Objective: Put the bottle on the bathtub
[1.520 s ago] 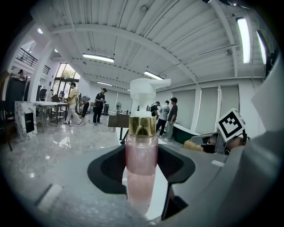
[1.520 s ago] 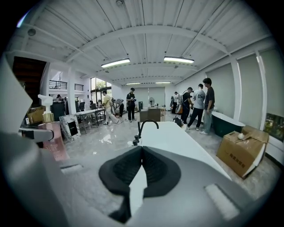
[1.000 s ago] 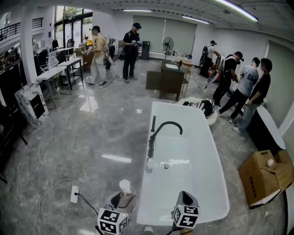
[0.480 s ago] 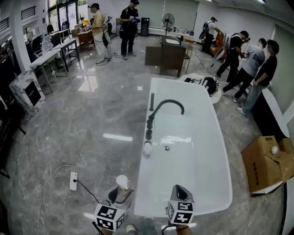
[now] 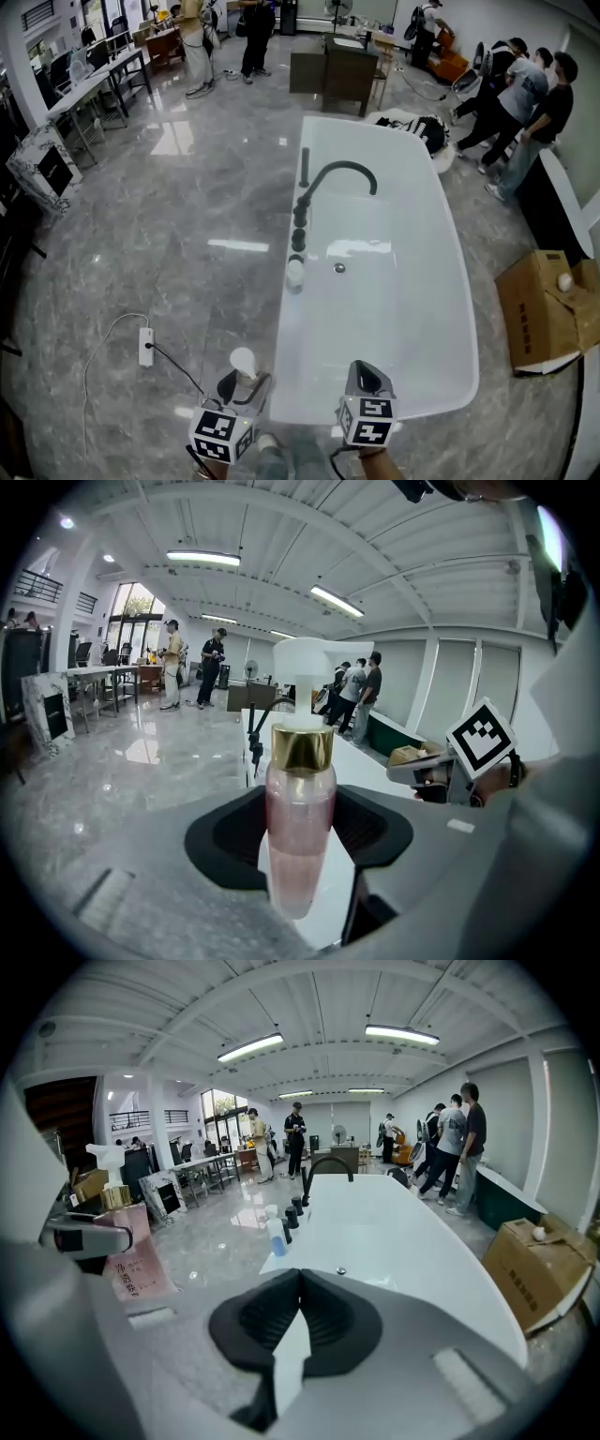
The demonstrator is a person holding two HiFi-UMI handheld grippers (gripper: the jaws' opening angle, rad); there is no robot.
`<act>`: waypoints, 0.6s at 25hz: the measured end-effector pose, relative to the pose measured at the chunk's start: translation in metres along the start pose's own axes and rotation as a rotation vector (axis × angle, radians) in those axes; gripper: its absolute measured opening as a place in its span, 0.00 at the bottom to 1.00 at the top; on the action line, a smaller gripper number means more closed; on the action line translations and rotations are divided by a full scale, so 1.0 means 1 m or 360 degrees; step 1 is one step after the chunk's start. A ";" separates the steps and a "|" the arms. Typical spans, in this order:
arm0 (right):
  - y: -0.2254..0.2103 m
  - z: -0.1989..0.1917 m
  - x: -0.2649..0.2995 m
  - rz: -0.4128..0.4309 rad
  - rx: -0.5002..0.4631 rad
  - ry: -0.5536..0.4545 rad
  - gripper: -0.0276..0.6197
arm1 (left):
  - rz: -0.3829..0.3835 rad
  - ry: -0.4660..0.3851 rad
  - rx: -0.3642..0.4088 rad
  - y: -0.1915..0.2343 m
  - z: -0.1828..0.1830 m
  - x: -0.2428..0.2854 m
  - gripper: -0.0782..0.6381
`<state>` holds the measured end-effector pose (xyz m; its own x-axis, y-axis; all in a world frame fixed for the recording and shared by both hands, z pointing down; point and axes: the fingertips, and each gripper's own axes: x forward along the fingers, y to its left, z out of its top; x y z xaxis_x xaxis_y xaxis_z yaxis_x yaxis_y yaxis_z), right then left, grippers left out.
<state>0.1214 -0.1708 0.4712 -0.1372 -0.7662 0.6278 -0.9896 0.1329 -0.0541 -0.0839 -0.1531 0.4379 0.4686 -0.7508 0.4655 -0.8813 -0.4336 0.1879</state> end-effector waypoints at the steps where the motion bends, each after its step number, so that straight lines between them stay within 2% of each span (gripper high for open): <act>1: 0.000 -0.001 0.002 0.0003 0.0000 0.0006 0.05 | 0.0003 0.0005 -0.0005 0.000 -0.002 0.002 0.41; 10: -0.006 -0.015 0.018 0.0008 0.0006 0.0071 0.05 | -0.0002 0.0045 -0.0032 0.000 -0.015 0.018 0.41; 15: -0.007 -0.030 0.033 0.0006 0.0018 0.0096 0.05 | -0.0028 0.0050 0.0010 0.000 -0.027 0.029 0.41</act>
<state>0.1248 -0.1782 0.5154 -0.1384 -0.7266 0.6730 -0.9896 0.1281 -0.0652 -0.0724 -0.1614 0.4747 0.4820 -0.7271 0.4888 -0.8724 -0.4501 0.1908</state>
